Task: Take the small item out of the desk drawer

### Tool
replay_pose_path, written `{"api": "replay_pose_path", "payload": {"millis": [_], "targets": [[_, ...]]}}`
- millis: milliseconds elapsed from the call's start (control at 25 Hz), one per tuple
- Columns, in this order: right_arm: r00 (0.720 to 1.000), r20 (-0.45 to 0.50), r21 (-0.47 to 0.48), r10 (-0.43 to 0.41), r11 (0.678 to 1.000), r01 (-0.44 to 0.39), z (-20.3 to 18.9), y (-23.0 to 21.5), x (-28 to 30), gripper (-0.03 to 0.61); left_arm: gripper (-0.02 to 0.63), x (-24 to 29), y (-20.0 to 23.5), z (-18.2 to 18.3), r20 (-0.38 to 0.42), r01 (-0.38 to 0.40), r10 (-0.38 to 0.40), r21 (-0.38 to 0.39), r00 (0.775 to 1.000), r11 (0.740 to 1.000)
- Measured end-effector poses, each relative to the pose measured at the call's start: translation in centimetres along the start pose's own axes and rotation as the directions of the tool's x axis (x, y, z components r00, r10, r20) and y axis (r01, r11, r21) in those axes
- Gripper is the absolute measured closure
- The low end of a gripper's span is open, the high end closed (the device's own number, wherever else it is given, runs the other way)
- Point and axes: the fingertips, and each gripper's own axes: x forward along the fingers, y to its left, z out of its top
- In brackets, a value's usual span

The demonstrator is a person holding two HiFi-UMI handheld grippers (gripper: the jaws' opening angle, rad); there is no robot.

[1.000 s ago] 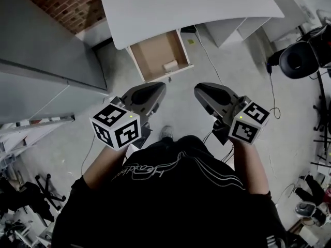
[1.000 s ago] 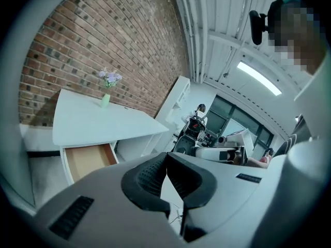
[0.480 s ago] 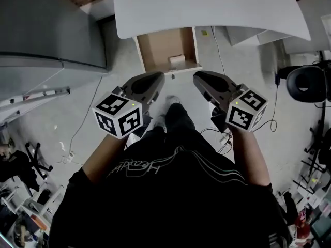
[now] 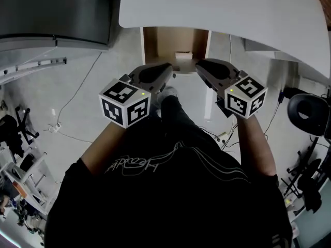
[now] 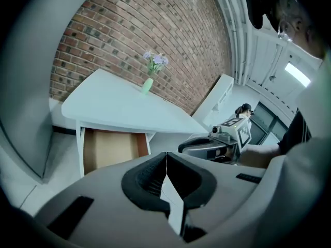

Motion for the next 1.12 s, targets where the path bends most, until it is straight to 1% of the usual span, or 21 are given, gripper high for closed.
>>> {"api": "replay_pose_path", "payload": {"millis": [120, 160, 240, 280, 440, 560, 600, 680, 760, 800, 880, 920, 960, 1040, 1120], "targets": [[0.997, -0.075, -0.097, -0.001, 0.995, -0.006, -1.2, -2.8, 2.5, 0.517, 0.592, 1.4, 2.0, -1.1, -0.006, -0.033, 0.033, -0.025, 0.999, 0.999], [0.994, -0.107, -0.131, -0.003, 0.991, -0.012, -1.9, -3.5, 3.3, 0.505, 0.592, 1.8, 2.5, -1.4, -0.01, -0.045, 0.045, -0.035, 0.999, 0.998], [0.985, -0.175, -0.188, -0.006, 0.982, -0.027, -3.1, -4.8, 5.0, 0.461, 0.592, 2.3, 3.3, -1.9, -0.017, -0.062, 0.062, -0.052, 0.998, 0.997], [0.978, -0.21, -0.213, -0.011, 0.976, -0.035, -3.7, -5.4, 5.8, 0.456, 0.592, 2.4, 3.5, -2.0, -0.018, -0.066, 0.065, -0.056, 0.998, 0.996], [0.935, -0.354, -0.315, -0.036, 0.945, -0.082, -6.6, -7.7, 9.3, 0.43, 0.592, 2.9, 4.2, -2.6, -0.034, -0.075, 0.074, -0.054, 0.997, 0.996], [0.901, -0.431, -0.372, -0.054, 0.92, -0.123, -8.9, -9.2, 12.0, 0.397, 0.592, 3.5, 5.1, -3.2, -0.048, -0.081, 0.078, -0.061, 0.996, 0.995], [0.888, -0.455, -0.395, -0.071, 0.909, -0.13, -9.7, -9.9, 12.8, 0.397, 0.592, 3.8, 5.4, -3.3, -0.049, -0.08, 0.077, -0.065, 0.996, 0.995], [0.848, -0.519, -0.423, -0.11, 0.895, -0.143, -11.7, -11.1, 13.9, 0.393, 0.592, 4.3, 5.9, -3.7, -0.05, -0.082, 0.078, -0.076, 0.996, 0.994], [0.81, -0.572, -0.419, -0.128, 0.895, -0.154, -14.1, -12.0, 15.1, 0.376, 0.592, 4.7, 6.2, -4.1, -0.054, -0.087, 0.082, -0.087, 0.995, 0.992], [0.786, -0.603, -0.414, -0.137, 0.896, -0.161, -14.9, -12.2, 15.3, 0.37, 0.592, 4.7, 6.3, -4.3, -0.055, -0.089, 0.084, -0.091, 0.995, 0.992], [0.74, -0.652, -0.429, -0.166, 0.885, -0.18, -15.7, -12.1, 15.9, 0.363, 0.592, 4.6, 6.8, -4.5, -0.051, -0.094, 0.089, -0.099, 0.995, 0.991], [0.723, -0.668, -0.439, -0.176, 0.878, -0.192, -16.0, -12.1, 16.3, 0.362, 0.592, 4.5, 7.2, -4.6, -0.048, -0.097, 0.093, -0.105, 0.995, 0.99], [0.708, -0.684, -0.434, -0.174, 0.877, -0.204, -16.5, -12.1, 16.8, 0.362, 0.592, 4.3, 7.5, -4.8, -0.043, -0.101, 0.097, -0.113, 0.994, 0.988], [0.673, -0.725, -0.394, -0.149, 0.89, -0.228, -18.1, -12.0, 17.7, 0.362, 0.592, 4.2, 8.1, -5.3, -0.033, -0.108, 0.105, -0.134, 0.994, 0.985], [0.641, -0.752, -0.385, -0.152, 0.891, -0.241, -19.1, -12.4, 18.2, 0.359, 0.592, 4.2, 8.6, -5.8, -0.026, -0.115, 0.113, -0.149, 0.993, 0.982]]}}
